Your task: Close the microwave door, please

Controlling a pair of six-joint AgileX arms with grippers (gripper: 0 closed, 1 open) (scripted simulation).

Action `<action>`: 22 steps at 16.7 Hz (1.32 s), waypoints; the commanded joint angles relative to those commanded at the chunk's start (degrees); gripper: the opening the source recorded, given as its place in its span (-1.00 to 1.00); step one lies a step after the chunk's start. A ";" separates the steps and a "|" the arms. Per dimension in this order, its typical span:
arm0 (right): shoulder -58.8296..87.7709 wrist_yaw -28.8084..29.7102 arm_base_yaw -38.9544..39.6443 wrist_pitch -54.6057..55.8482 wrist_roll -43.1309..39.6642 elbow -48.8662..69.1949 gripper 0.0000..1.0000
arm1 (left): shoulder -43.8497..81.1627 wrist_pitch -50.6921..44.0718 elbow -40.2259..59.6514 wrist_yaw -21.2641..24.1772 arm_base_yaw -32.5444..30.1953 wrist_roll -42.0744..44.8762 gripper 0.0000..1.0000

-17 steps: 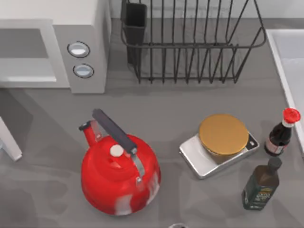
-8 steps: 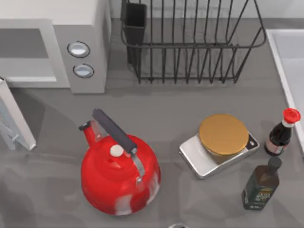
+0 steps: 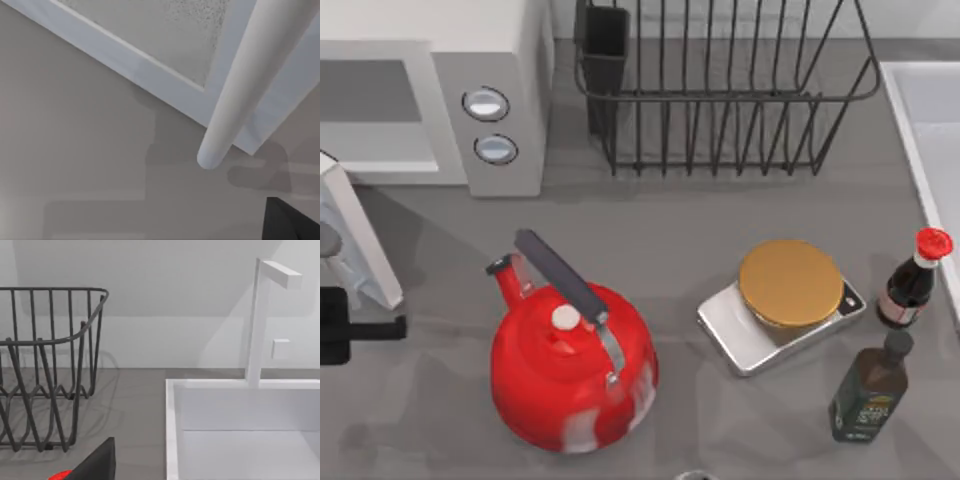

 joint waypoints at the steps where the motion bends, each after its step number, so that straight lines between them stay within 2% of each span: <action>1: 0.00 0.00 0.00 0.00 0.00 0.00 1.00 | -0.45 0.03 -0.25 -0.96 -1.09 -1.02 -1.00; 9: 0.00 0.00 0.00 0.00 0.00 0.00 1.00 | 1.82 1.09 1.36 -1.12 -1.31 -1.38 -1.00; 18: 0.00 0.00 0.00 0.00 0.00 0.00 1.00 | 25.98 10.80 14.96 -0.68 -0.94 -0.80 -1.00; 22: 0.00 0.00 0.00 0.00 0.00 0.00 1.00 | 29.00 12.32 17.01 -0.61 -0.87 -0.70 -1.00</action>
